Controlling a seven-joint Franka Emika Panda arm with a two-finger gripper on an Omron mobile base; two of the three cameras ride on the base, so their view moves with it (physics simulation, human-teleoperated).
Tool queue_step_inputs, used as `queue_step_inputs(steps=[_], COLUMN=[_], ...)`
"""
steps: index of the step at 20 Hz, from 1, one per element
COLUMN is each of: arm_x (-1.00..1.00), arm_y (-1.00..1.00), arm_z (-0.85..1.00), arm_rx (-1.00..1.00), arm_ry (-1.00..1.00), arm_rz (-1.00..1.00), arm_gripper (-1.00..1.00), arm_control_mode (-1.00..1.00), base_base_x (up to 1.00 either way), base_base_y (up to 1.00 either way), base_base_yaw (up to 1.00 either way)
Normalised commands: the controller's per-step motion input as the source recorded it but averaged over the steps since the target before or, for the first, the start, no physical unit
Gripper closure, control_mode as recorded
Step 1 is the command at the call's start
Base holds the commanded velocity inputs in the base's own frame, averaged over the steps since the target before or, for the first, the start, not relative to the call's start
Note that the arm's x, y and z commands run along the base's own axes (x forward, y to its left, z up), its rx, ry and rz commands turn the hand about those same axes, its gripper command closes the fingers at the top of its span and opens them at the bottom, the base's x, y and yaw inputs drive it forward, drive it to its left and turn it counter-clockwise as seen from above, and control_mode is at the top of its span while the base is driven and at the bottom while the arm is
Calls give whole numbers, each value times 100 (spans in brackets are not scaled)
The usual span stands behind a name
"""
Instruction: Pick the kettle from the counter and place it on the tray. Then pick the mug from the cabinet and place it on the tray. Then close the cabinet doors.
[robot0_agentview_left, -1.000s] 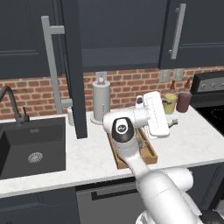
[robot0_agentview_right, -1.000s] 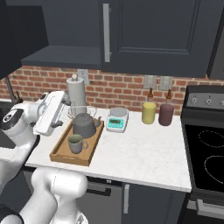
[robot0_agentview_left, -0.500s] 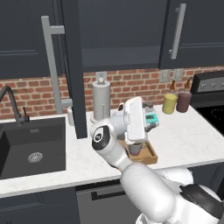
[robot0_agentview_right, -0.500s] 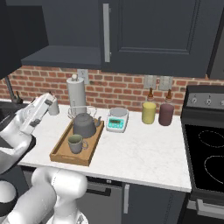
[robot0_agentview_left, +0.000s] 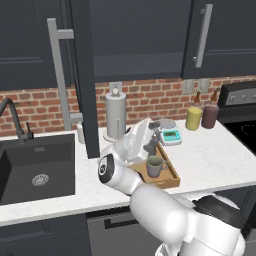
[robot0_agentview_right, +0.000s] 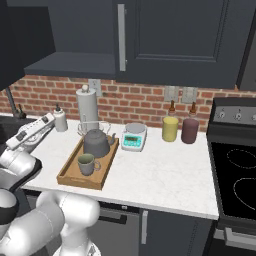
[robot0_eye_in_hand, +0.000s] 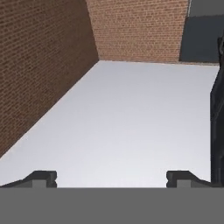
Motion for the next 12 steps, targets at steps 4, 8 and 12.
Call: queue_step_inputs(steps=[4,8,12], arm_x=[-35,-27,-21], arm_y=[10,15,24], arm_z=[9,14,22], arm_rx=[0,0,0], arm_ry=[38,24,17], arm_rz=[-13,-9,-4], arm_gripper=[-100,-100,-100], arm_control_mode=[-100,-100,-100], base_base_x=[0,0,0], base_base_y=[0,0,0], base_base_yaw=[0,0,0])
